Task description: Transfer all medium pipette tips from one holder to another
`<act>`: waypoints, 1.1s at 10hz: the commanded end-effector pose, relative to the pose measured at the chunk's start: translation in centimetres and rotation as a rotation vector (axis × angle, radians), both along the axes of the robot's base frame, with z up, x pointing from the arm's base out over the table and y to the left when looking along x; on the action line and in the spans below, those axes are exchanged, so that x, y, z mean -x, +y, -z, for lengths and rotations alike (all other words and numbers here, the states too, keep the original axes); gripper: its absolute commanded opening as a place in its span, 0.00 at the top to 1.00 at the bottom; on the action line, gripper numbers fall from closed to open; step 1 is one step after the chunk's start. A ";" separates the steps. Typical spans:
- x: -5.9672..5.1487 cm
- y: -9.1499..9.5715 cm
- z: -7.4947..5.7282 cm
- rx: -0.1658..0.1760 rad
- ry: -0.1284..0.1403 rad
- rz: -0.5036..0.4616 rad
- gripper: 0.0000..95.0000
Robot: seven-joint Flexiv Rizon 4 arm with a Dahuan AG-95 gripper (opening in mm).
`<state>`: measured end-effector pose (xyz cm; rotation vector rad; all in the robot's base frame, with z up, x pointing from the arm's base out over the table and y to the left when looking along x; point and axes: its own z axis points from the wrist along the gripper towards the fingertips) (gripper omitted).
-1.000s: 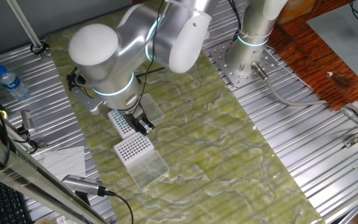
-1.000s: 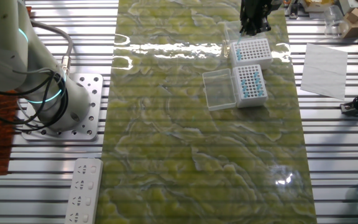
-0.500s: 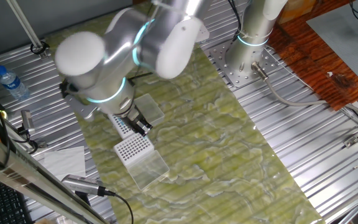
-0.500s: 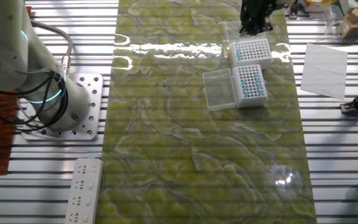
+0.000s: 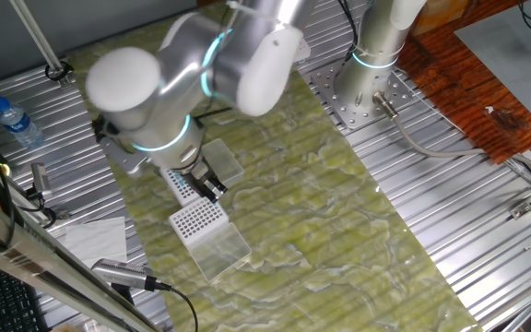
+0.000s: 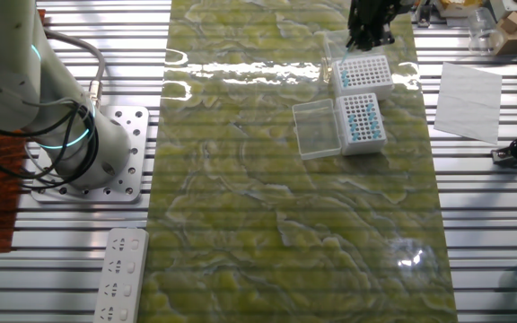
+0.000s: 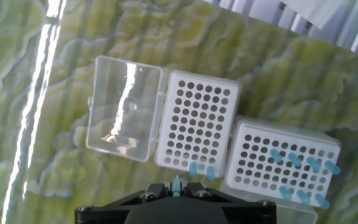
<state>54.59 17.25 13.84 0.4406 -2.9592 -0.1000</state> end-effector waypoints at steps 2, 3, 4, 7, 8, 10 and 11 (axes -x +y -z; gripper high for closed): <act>-0.2 0.3 0.5 0.002 -0.016 0.003 1.00; -0.3 0.3 0.8 0.004 -0.021 0.000 1.00; -0.3 0.3 0.9 0.005 -0.023 -0.001 1.00; -0.3 0.4 1.2 0.007 -0.028 -0.004 1.00; -0.3 0.4 1.4 0.007 -0.031 -0.004 1.00; -0.2 0.5 1.6 0.007 -0.035 -0.003 1.00; -0.2 0.5 1.6 0.007 -0.036 -0.003 1.00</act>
